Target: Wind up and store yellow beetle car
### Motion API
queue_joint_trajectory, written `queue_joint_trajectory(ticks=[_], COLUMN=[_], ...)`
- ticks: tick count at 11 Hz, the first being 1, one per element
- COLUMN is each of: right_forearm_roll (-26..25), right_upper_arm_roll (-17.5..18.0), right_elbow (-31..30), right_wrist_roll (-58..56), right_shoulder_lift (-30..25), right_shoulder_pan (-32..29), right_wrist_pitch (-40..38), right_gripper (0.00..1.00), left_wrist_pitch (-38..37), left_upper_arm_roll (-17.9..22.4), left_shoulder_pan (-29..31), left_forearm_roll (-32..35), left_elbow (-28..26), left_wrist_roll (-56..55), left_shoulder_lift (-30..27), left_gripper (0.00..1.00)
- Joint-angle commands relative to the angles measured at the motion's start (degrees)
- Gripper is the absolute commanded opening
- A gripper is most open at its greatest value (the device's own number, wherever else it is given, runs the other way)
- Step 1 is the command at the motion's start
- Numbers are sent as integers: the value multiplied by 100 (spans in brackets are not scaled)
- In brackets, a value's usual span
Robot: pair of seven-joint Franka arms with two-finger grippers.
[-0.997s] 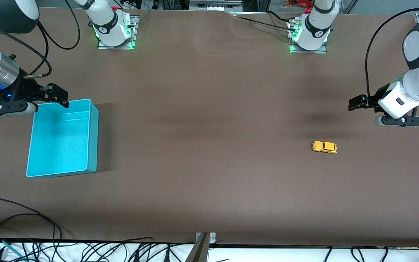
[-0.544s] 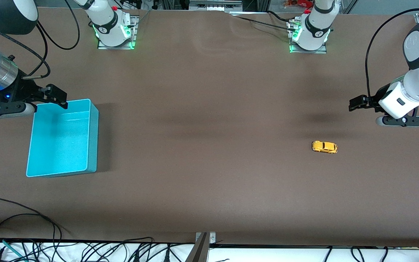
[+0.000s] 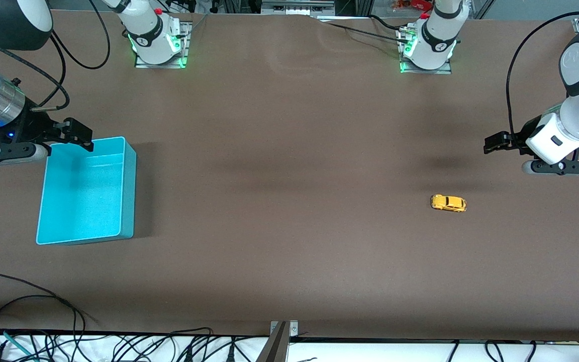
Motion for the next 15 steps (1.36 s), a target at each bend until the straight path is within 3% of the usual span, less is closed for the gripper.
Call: queue_joint_trajectory(ticks=[1, 15], right_forearm_roll=[-3, 15], right_upper_arm_roll=[18, 18], right_elbow=[101, 101], right_wrist_roll=[-5, 4], right_shoulder_lift=[35, 35], right_shoulder_pan=[-39, -47], right_wrist_pitch=[-31, -22], right_gripper=[100, 100], left_wrist_pitch=[-128, -137], left_upper_arm_roll=[-11, 42], left_shoulder_pan=[33, 42], left_forearm_roll=[-5, -14], left_elbow=[24, -11], left_wrist_roll=[-34, -420], left_shoulder_lift=[-15, -7], left_gripper=[100, 100])
